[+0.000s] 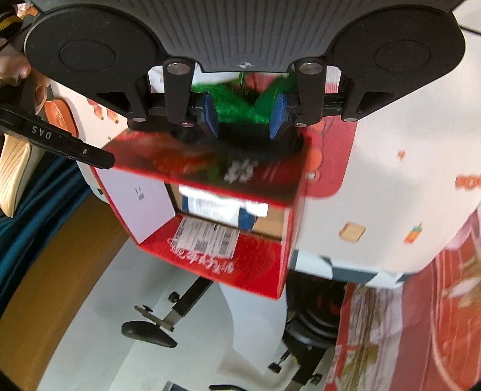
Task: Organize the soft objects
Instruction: 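Open both grippers to release the cable bag and withdraw, then move both grippers to the white mask bag and close on its edge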
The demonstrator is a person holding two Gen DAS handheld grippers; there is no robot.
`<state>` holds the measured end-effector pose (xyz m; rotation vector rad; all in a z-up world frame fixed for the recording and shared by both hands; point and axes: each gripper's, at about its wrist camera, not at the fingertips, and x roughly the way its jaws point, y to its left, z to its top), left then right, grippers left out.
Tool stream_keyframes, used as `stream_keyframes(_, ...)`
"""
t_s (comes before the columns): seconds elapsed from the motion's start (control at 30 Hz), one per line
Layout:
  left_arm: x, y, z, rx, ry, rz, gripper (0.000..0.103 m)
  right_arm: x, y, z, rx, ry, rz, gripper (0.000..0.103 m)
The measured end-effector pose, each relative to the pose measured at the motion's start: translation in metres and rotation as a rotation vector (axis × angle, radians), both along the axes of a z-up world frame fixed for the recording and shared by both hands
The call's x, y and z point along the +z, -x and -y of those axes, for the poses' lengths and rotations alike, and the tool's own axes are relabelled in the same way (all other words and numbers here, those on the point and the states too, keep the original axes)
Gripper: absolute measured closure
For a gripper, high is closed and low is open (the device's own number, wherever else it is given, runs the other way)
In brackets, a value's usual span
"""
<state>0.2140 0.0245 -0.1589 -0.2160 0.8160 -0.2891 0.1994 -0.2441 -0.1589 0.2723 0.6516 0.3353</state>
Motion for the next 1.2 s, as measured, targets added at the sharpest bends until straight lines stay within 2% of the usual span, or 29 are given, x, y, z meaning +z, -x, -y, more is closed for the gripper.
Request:
stream_keyframes(0.17, -0.011, 0.015, -0.009, 0.016, 0.028, -0.054, 0.064, -0.019, 0.013, -0.001, -0.007, -0.017, -0.064, 0.079)
stream_keyframes(0.33, -0.027, 0.027, -0.004, 0.014, 0.018, -0.119, 0.064, -0.038, 0.029, -0.006, 0.015, -0.013, -0.122, 0.079)
stream_keyframes(0.63, -0.049, 0.038, 0.001, 0.002, 0.015, -0.206, 0.063, -0.055, 0.040, 0.005, -0.015, -0.005, -0.203, 0.073)
stream_keyframes(0.87, -0.062, 0.039, 0.003, 0.008, 0.039, -0.252, 0.063, -0.072, 0.045, 0.009, -0.037, 0.003, -0.266, 0.061)
stream_keyframes(1.1, -0.074, 0.036, 0.002, 0.020, 0.086, -0.285, 0.063, -0.074, 0.037, 0.022, -0.079, 0.032, -0.260, 0.049)
stream_keyframes(1.2, -0.077, 0.035, 0.000, 0.026, 0.099, -0.296, 0.062, -0.077, 0.030, 0.033, -0.110, 0.057, -0.265, 0.048)
